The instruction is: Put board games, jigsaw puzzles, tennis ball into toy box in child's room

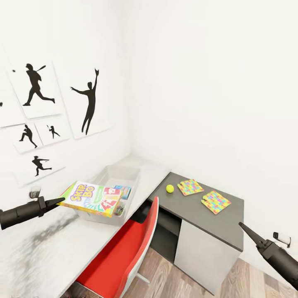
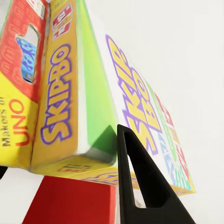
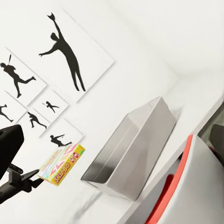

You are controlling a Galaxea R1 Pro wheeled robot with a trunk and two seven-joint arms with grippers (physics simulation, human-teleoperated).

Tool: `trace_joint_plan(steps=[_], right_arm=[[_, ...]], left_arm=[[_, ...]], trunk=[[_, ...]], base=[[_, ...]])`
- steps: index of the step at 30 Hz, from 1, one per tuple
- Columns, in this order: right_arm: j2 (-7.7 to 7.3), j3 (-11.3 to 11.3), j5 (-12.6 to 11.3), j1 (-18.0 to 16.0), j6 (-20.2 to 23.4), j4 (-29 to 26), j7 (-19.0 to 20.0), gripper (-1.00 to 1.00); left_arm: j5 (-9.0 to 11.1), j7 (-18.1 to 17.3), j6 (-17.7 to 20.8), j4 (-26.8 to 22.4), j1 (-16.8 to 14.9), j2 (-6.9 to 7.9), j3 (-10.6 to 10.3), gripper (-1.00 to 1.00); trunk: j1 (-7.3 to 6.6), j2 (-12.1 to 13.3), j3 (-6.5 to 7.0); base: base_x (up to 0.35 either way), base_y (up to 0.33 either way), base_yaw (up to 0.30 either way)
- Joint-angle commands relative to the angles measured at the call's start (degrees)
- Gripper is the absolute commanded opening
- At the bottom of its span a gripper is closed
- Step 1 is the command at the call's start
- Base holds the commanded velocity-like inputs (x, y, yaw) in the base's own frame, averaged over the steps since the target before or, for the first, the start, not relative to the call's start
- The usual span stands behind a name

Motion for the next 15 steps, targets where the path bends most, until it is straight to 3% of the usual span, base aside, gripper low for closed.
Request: trace_joint_plan(steps=[1, 15], right_arm=[[-0.02, 0.0, -0.39, -0.01, 0.41, -0.01, -0.07, 1.0], [-0.02, 0.07, -0.21, -0.05, 0.41, -0.07, -0.15, 1.0]], left_arm=[[0.11, -0.15, 0.53, 0.0, -0.08, -0.01, 0.03, -1.0], [0.11, -0.27, 0.59, 0.0, -0.09, -0.02, -0.04, -1.0]], trunk=[[0.04, -0.12, -0.11], [0.04, -0.12, -0.11]], base=[[0.042, -0.161, 0.287], [0.006, -0.203, 0.287]])
